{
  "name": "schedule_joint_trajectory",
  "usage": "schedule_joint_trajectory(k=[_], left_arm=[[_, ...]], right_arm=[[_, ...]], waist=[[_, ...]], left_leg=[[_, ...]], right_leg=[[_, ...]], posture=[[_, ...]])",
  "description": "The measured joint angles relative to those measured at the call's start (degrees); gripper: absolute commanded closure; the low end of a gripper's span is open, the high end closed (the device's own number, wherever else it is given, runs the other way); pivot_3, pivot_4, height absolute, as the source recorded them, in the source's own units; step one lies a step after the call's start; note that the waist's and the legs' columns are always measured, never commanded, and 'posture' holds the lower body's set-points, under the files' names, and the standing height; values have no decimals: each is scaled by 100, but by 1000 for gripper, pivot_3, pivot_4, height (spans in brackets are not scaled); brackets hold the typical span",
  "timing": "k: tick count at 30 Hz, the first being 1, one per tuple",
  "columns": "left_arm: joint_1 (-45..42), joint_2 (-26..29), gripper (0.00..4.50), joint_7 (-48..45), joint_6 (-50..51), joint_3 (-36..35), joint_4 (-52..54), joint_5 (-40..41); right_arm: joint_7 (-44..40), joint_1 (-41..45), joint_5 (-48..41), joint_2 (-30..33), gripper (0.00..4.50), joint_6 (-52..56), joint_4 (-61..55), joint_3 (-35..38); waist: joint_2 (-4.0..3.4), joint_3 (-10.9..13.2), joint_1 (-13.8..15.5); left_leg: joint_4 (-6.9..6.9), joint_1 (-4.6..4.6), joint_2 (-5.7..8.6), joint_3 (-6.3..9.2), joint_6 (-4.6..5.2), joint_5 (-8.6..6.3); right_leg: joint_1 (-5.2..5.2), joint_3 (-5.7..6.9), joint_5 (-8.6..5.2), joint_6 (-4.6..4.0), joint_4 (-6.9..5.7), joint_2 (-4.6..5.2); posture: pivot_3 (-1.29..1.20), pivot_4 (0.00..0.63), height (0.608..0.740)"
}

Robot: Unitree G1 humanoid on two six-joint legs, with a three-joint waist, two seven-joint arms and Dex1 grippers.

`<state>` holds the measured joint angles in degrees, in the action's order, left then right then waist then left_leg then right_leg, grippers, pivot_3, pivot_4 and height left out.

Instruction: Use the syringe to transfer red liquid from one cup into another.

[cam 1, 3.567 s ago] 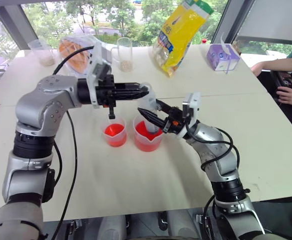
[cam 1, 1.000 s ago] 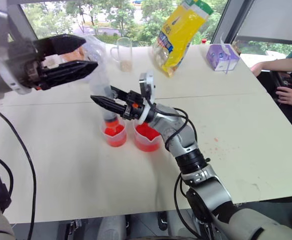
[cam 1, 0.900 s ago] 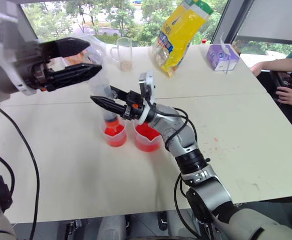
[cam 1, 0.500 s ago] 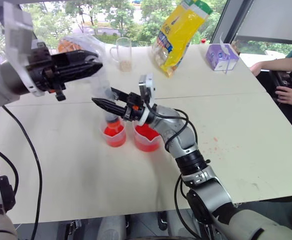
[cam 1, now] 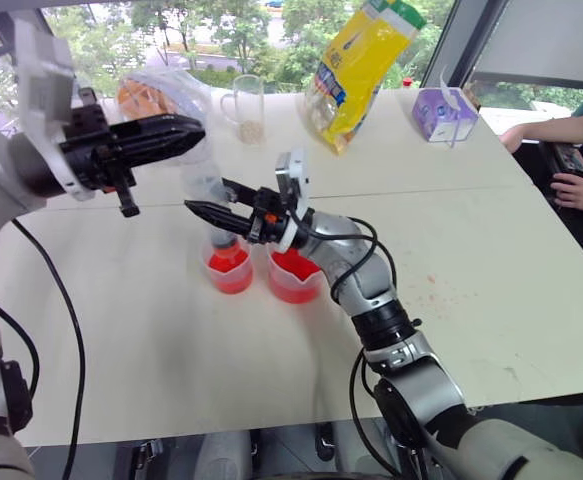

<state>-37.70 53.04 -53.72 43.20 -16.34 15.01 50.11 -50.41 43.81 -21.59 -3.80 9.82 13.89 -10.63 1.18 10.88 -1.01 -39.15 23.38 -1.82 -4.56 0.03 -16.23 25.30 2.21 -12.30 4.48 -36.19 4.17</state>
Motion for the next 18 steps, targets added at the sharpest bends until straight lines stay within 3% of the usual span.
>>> schedule_joint_trajectory(k=[18], left_arm=[[228, -27, 4475, 97, -156, 2, 167, -135]], right_arm=[[159, 208, -218, 36, 3115, 723, -245, 80]], waist=[[0, 0, -2]], left_leg=[[1, 0, -1, 0, 0, 0]], right_leg=[[1, 0, 0, 0, 1, 0]], posture=[[0, 150, 740]])
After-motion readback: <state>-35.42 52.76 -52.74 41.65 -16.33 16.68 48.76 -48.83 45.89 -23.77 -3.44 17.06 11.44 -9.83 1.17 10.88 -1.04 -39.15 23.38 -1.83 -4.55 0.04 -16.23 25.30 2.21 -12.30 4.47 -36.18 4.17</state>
